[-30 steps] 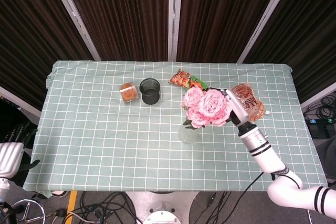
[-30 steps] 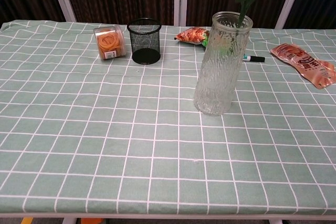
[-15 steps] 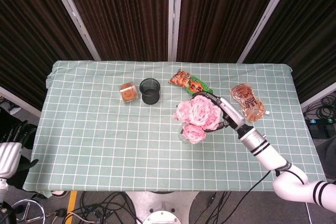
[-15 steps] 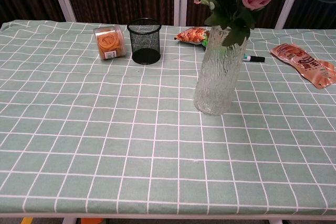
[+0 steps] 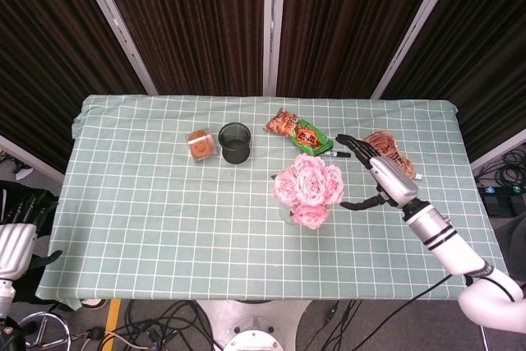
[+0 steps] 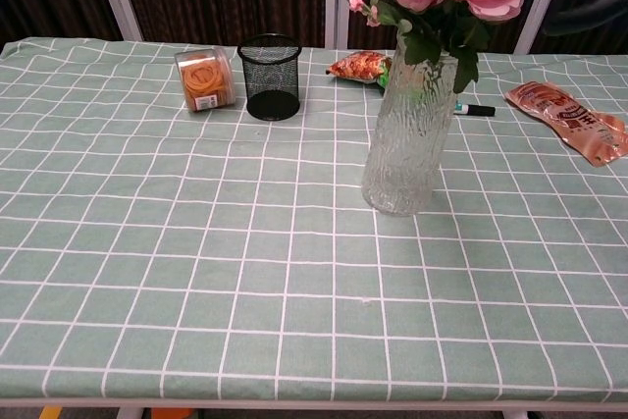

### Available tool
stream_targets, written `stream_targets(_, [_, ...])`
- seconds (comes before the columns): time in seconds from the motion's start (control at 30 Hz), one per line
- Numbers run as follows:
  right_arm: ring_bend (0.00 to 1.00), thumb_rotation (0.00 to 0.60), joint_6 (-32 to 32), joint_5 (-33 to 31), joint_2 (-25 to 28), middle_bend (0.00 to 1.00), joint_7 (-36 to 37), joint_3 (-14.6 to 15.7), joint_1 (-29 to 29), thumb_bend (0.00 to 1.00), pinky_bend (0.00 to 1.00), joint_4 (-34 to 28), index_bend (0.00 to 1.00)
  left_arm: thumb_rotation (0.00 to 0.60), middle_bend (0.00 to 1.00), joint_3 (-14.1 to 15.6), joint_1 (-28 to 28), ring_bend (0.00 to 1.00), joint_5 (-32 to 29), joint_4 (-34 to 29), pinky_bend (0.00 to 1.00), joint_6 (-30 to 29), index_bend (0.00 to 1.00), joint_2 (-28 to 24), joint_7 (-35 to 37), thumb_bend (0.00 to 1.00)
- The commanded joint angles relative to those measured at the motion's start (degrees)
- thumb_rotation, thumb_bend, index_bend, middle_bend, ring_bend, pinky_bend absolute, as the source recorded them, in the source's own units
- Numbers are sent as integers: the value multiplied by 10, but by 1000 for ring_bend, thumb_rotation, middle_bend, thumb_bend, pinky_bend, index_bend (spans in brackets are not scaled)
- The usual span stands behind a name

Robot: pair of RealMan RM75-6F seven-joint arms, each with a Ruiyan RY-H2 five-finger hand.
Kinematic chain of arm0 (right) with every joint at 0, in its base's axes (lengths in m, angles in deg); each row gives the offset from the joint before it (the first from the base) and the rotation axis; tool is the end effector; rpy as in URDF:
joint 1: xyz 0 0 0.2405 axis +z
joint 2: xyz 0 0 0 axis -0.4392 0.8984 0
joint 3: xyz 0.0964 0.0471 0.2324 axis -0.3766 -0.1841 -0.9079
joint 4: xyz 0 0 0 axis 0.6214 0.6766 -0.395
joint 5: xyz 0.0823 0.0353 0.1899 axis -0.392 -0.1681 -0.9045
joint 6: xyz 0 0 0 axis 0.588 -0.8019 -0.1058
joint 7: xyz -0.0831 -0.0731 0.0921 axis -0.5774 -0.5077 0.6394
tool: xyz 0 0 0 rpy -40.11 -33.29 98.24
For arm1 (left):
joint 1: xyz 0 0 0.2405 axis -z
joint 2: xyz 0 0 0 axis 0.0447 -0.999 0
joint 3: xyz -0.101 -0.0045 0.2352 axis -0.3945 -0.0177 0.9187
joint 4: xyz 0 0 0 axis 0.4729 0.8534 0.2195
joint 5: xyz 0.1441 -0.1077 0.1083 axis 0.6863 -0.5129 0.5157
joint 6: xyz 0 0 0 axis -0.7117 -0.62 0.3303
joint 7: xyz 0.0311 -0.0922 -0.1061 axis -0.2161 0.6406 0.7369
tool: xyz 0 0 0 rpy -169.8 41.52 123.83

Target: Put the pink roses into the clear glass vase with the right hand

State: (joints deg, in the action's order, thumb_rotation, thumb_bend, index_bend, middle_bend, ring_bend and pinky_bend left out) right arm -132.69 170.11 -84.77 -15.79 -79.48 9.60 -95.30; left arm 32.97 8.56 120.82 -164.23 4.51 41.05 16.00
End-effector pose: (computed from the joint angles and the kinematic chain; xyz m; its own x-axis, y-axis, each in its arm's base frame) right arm -0.1794 -0.3326 0.1333 -0.0081 -0.3705 0.9288 -0.9237 -0.3531 -0.1489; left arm -0.3420 0.1807 0.1561 0.5073 0.1114 0.8546 0.8584 0.0225 -0.5125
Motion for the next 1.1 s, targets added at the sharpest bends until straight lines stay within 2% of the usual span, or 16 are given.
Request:
stream_targets(0.03, [0,600,-43,-42,41,0,-269,37,-61,1,0,-44,0,600,12,0,1,2,2,0,187,-1,169,1,-1,80])
stream_targets(0.13, [0,600,-97,-48,23,0,-397,56,-101,2,0,-46,0,600,12,0,0,2,9,1,187,-9,168,5,0,80])
stream_targets(0.2, [0,600,-142,-45,2,0,-452,70,-134,1,0,-35,0,600,12,0,-1,2,14,3,187,-14,168,7,2,81])
stream_targets(0.3, [0,600,-195,-46,-28,0,-491,89,-180,0,0,-10,0,600,12,0,-2,2,20,5,188,-20,158,8,6,81])
stream_targets(0.47, [0,600,-254,-29,-85,0,-481,123,-245,0,0,64,0,600,12,1,-4,2,30,8,188,-32,147,14,8,81])
stream_targets(0.6, [0,600,-297,-14,-115,0,-462,135,-284,0,0,118,0,600,12,4,-2,2,40,7,187,-34,147,14,8,80])
stream_targets(0.8, [0,600,-356,-9,-145,0,-438,121,-324,0,0,178,0,600,12,5,-4,2,54,18,188,-48,147,20,21,80])
stream_targets(1.1, [0,600,-367,1,-148,0,-409,109,-338,0,0,203,0,600,12,8,-6,2,63,46,183,-56,147,38,40,80])
